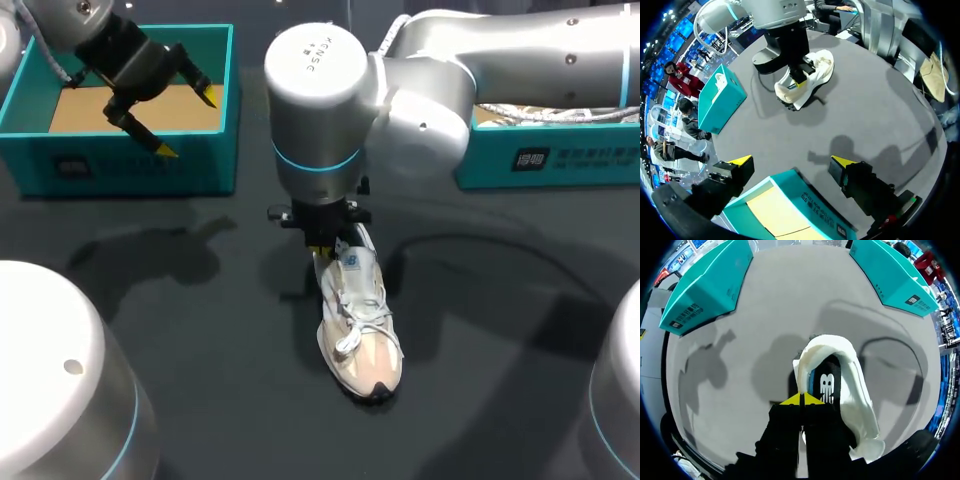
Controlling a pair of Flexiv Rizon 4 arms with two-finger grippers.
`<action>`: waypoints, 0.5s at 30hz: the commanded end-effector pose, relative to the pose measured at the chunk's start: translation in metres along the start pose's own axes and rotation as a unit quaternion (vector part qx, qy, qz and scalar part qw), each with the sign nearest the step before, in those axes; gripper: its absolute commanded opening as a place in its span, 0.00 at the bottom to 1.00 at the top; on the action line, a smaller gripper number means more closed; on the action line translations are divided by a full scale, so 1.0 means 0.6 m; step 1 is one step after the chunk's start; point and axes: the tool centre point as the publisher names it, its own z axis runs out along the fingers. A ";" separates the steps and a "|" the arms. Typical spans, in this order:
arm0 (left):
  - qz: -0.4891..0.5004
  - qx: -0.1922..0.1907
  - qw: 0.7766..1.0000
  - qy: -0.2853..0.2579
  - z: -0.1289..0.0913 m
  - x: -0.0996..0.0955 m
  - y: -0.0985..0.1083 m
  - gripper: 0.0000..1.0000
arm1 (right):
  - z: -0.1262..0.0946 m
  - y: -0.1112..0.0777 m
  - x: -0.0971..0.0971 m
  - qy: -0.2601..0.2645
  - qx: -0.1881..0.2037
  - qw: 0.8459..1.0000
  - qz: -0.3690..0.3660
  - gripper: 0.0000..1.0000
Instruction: Take the shoe out of the shoebox, open the shoe tongue, remove and reinsert the insole, then place the shoe into the shoebox
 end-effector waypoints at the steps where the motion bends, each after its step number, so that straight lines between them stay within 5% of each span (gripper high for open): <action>1: 0.000 -0.001 1.000 0.001 -0.001 0.000 0.000 1.00 | -0.030 -0.006 -0.005 -0.007 -0.012 1.000 0.004 0.00; 15: 0.000 -0.001 1.000 0.001 -0.001 0.000 0.000 1.00 | 0.004 0.018 -0.027 0.011 0.006 1.000 -0.003 0.00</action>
